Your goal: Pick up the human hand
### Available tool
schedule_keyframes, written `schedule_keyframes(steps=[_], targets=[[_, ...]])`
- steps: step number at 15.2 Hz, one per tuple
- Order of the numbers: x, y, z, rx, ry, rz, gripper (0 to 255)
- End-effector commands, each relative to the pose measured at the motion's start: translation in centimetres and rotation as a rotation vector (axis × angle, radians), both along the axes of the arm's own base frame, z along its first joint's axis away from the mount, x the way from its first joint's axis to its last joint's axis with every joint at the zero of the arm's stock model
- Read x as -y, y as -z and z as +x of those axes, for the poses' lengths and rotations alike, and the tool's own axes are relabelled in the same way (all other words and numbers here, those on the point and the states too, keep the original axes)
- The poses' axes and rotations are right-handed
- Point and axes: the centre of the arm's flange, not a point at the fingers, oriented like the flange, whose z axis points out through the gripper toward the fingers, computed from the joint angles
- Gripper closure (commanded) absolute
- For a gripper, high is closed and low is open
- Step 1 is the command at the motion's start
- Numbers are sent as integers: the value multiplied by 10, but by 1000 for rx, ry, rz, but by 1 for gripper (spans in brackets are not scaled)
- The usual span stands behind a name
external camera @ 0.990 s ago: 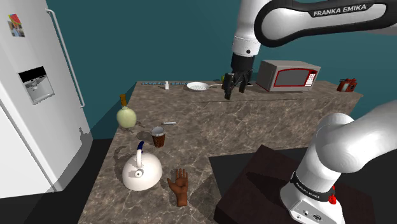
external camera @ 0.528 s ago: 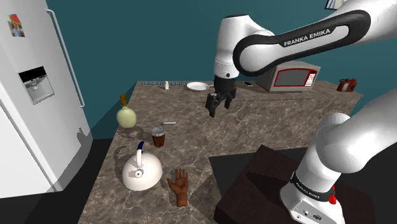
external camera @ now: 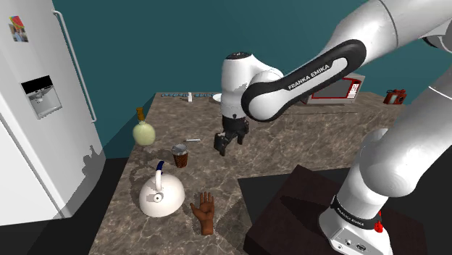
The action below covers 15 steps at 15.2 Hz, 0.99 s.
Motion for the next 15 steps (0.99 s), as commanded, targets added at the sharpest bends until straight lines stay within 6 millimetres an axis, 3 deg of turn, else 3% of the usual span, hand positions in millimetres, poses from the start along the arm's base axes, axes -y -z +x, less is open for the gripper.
schedule_keyframes(steps=[1, 15], targets=[[-12, 21, 7, 0, -2, -5, 0], [-101, 177, 67, -8, -19, -50, 0]])
